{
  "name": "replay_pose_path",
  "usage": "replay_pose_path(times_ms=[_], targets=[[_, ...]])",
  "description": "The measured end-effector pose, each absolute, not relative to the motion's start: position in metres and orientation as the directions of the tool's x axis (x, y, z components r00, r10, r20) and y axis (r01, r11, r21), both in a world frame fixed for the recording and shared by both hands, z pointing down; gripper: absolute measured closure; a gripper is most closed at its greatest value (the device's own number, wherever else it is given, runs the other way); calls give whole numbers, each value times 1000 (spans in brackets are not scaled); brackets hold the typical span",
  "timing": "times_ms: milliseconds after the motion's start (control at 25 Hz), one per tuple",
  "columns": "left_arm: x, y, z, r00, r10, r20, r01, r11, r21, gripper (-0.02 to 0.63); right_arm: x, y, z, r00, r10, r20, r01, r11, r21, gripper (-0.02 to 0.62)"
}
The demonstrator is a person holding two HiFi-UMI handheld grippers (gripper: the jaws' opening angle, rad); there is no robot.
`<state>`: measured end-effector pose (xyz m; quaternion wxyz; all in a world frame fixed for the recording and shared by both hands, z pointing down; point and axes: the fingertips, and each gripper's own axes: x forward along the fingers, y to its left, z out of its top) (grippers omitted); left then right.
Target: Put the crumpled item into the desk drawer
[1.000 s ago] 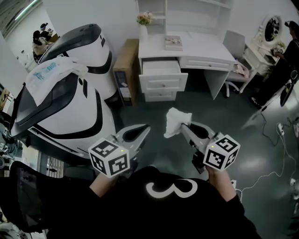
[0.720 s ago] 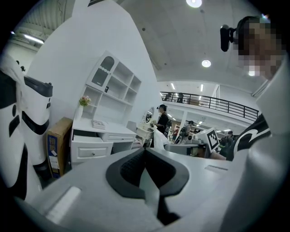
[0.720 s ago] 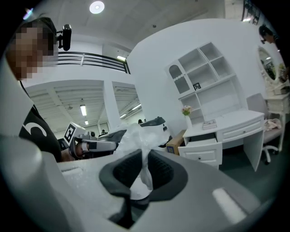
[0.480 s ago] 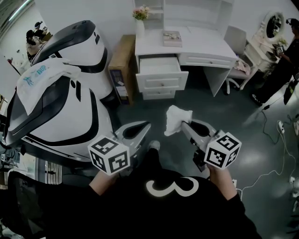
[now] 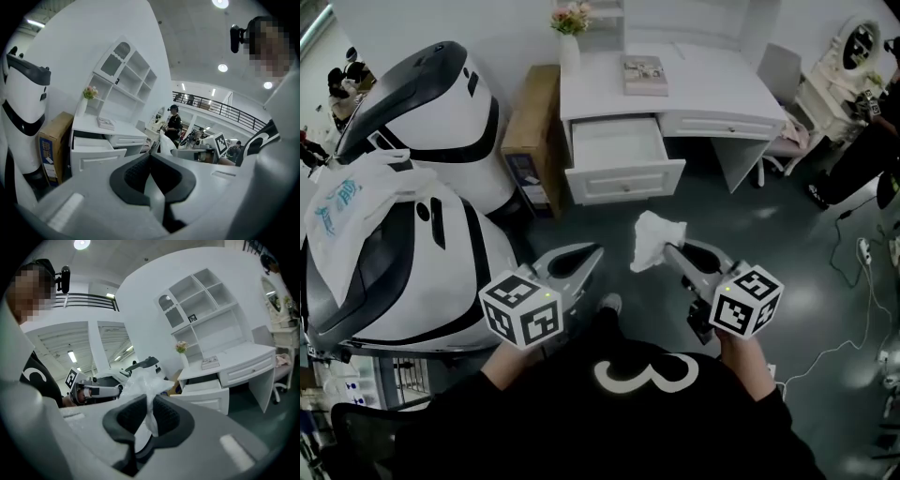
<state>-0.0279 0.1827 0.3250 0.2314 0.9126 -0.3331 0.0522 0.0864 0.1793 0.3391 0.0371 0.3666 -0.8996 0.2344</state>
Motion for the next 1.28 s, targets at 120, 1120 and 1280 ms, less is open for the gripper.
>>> replay_pose_path(times_ms=[120, 1120, 1280], targets=[[-33, 125, 329, 779, -568, 266, -625, -667, 405, 597, 78, 124, 344, -725, -638, 261, -682, 608, -407, 551], [-67, -105, 374, 771, -552, 317, -637, -657, 404, 597, 59, -95, 388, -638, -661, 395, -770, 531, -355, 551], [-65, -122, 379, 756, -562, 336, -655, -638, 405, 597, 61, -118, 393, -651, -647, 397, -759, 537, -368, 551]])
